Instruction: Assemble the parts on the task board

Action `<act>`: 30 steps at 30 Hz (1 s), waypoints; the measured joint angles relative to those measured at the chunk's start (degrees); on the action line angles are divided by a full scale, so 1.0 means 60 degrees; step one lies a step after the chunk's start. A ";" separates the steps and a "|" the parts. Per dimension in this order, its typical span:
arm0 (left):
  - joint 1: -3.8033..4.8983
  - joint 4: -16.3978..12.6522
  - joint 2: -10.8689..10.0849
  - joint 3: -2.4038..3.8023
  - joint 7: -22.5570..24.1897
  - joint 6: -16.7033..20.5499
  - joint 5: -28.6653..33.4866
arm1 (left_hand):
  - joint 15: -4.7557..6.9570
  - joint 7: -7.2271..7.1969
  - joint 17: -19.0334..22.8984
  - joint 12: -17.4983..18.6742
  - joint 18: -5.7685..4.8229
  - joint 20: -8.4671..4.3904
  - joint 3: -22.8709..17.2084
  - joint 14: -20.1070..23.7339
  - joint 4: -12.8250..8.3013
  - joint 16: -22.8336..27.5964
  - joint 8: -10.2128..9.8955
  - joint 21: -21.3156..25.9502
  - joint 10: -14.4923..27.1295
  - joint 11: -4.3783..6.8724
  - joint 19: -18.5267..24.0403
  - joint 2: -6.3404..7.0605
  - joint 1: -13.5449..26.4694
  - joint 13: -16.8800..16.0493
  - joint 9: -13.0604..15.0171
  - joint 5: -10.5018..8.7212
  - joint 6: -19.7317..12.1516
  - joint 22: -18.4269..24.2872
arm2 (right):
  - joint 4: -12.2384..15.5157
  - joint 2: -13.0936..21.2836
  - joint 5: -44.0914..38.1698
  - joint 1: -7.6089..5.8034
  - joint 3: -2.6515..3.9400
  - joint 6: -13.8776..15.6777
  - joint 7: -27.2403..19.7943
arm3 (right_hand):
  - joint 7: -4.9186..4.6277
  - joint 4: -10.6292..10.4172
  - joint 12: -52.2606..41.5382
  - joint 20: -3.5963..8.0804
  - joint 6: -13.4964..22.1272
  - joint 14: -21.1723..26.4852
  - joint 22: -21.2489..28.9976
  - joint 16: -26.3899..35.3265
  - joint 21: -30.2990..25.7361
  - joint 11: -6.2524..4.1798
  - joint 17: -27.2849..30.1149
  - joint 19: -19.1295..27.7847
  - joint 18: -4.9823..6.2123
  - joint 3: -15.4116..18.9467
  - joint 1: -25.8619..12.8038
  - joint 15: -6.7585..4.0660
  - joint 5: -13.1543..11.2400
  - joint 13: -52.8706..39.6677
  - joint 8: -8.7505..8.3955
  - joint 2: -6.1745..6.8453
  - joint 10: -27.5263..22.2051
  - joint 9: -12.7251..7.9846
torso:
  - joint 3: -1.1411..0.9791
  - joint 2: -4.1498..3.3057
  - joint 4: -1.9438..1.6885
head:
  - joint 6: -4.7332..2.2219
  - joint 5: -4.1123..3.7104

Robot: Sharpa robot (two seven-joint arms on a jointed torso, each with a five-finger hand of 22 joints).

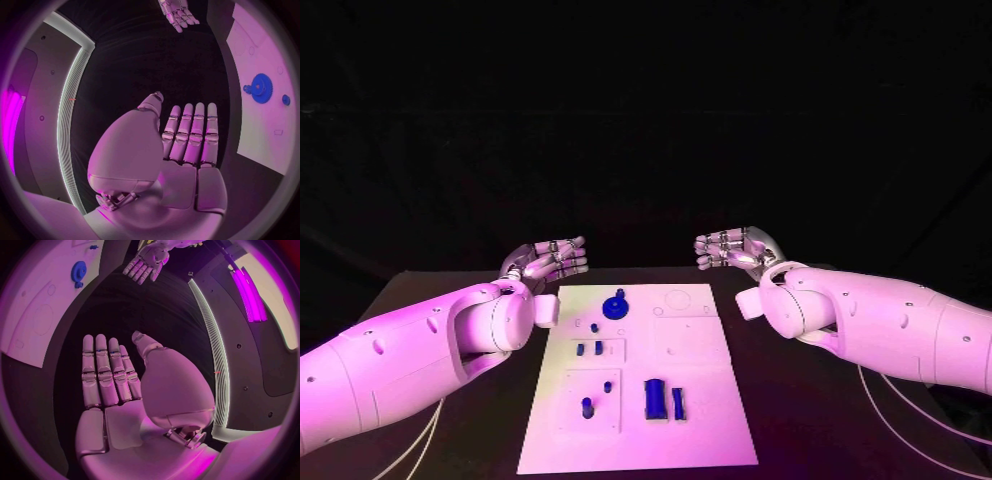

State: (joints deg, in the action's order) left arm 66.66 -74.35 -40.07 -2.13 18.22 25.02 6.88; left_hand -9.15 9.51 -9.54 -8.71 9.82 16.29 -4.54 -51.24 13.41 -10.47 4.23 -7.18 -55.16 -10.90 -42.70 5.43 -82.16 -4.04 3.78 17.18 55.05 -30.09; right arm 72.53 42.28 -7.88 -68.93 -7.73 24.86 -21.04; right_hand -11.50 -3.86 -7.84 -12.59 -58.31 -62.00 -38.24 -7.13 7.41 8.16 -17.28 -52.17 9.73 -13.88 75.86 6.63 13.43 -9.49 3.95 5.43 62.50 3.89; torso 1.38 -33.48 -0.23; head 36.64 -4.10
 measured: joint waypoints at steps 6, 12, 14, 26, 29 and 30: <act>-0.0007 0.0075 0.0053 -0.0001 0.0101 0.0064 0.0060 | 0.0034 -0.0110 0.0620 0.0408 -0.0126 -0.0211 0.0604 0.0750 -0.0227 0.0989 -0.0274 0.0794 0.0944 0.0111 0.0623 -0.0468 0.1175 0.0276 -0.0218 -0.0272 -0.1006 0.1214 | -0.0081 -0.0056 0.0133 0.0014 0.0021 -0.0085 -0.0116 | 0.0153 0.0293 0.0288 0.0123 0.1098 0.1071 0.1079 0.0616 -0.0397 -0.0064 0.0716 0.0819 0.0000 0.0397 -0.1274 -0.0085 -0.0237 0.0536 -0.0245 -0.0430 -0.1081 -0.0222 | -0.0030 0.0033 -0.0013 | -0.0034 0.0031; -0.0245 -0.0436 -0.0126 0.0064 0.0144 0.0301 0.0002 | 0.0359 -0.0434 0.1095 0.0826 -0.0379 -0.0759 0.0697 0.2433 -0.0670 0.1454 -0.0527 0.1013 0.2721 0.0479 0.2026 -0.0741 0.3879 0.0521 -0.0473 -0.0832 -0.2772 0.2037 | 0.0462 0.0043 0.0215 0.0296 0.0288 0.0180 -0.0133 | 0.0535 0.0510 0.0734 0.0554 0.2976 0.3090 0.2235 0.0978 -0.0906 -0.0350 0.1191 0.2538 -0.0226 0.0815 -0.3755 -0.0528 -0.0674 0.0960 -0.0479 -0.0725 -0.3119 -0.0488 | -0.0075 0.0124 -0.0002 | -0.0151 0.0263; -0.0384 -0.0800 -0.0229 0.0123 0.0239 0.0518 -0.0063 | 0.0464 -0.0543 0.1254 0.1019 -0.0439 -0.0946 0.0715 0.2996 -0.0810 0.1535 -0.0579 0.1086 0.3319 0.0603 0.2492 -0.0792 0.4784 0.0568 -0.0523 -0.1020 -0.3363 0.2311 | 0.0840 0.0099 0.0289 0.0488 0.0459 0.0410 -0.0195 | 0.0660 0.0562 0.0911 0.0695 0.3586 0.3743 0.2607 0.1022 -0.1008 -0.0443 0.1342 0.3093 -0.0374 0.0942 -0.4554 -0.0710 -0.0818 0.1154 -0.0535 -0.0780 -0.3772 -0.0540 | -0.0107 0.0177 0.0009 | -0.0211 0.0379; -0.1067 -0.2507 -0.0762 0.0334 0.1270 0.2405 -0.0702 | 0.1286 -0.1359 0.1544 0.1346 -0.0790 -0.1644 0.0761 0.5187 -0.1442 0.1676 -0.0641 0.1139 0.5642 0.1408 0.4317 -0.0893 0.8302 0.0648 -0.0606 -0.1748 -0.5661 0.3380 | 0.2789 0.0383 0.0957 0.1417 0.1253 0.2391 -0.0907 | 0.1431 0.0632 0.1198 0.1367 0.6010 0.6349 0.4097 0.1113 -0.1152 -0.1231 0.1952 0.5293 -0.0981 0.1583 -0.7747 -0.1050 -0.1488 0.1523 -0.0590 -0.0891 -0.6398 -0.0626 | -0.0222 0.0369 0.0036 | -0.0374 0.0682; -0.1087 -0.2567 -0.0778 0.0339 0.1431 0.2683 -0.0817 | 0.1376 -0.1452 0.1553 0.1395 -0.1122 -0.1770 0.0755 0.5579 -0.1729 0.1676 -0.0641 0.1139 0.6056 0.1571 0.4647 -0.0895 0.8933 0.0653 -0.0612 -0.1883 -0.6066 0.3571 | 0.2881 0.0396 0.1082 0.1456 0.1279 0.2706 -0.1038 | 0.1622 0.0639 0.1248 0.1635 0.6446 0.6815 0.4363 0.1113 -0.1175 -0.1278 0.2212 0.5699 -0.1121 0.1857 -0.8322 -0.1073 -0.1768 0.1540 -0.0590 -0.0895 -0.6871 -0.0631 | -0.0229 0.0375 0.0037 | -0.0377 0.0683; -0.1087 -0.2570 -0.0778 0.0342 0.1467 0.2739 -0.0842 | 0.1401 -0.1470 0.1560 0.1396 -0.1123 -0.1835 0.0753 0.5697 -0.1800 0.1676 -0.0641 0.1139 0.6179 0.1604 0.4738 -0.0897 0.9121 0.0655 -0.0614 -0.1919 -0.6190 0.3628 | 0.2884 0.0396 0.1111 0.1456 0.1281 0.2769 -0.1068 | 0.1665 0.0636 0.1248 0.1725 0.6574 0.6951 0.4442 0.1140 -0.1189 -0.1293 0.2304 0.5792 -0.1213 0.1921 -0.8491 -0.1074 -0.1838 0.1544 -0.0590 -0.0897 -0.7008 -0.0633 | -0.0229 0.0377 0.0038 | -0.0377 0.0683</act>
State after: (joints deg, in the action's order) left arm 60.14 -89.76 -44.74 -0.07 27.02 41.45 1.83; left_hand -0.74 0.69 -0.17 -0.33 3.08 5.28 -0.03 -17.05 2.61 -0.42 0.39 -0.35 -18.09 -1.28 -14.28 0.05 -27.44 -0.11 0.10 5.67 17.90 -8.32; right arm 89.83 44.65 -1.21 -60.19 -0.04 41.47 -27.44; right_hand -1.51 -0.05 -0.35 -2.24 -18.86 -20.29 -11.58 -0.29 0.28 0.40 -3.46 -17.42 2.45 -2.35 24.92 0.19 2.41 -0.23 0.41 0.05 20.45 0.10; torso 0.01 -31.21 0.00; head 34.38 -0.01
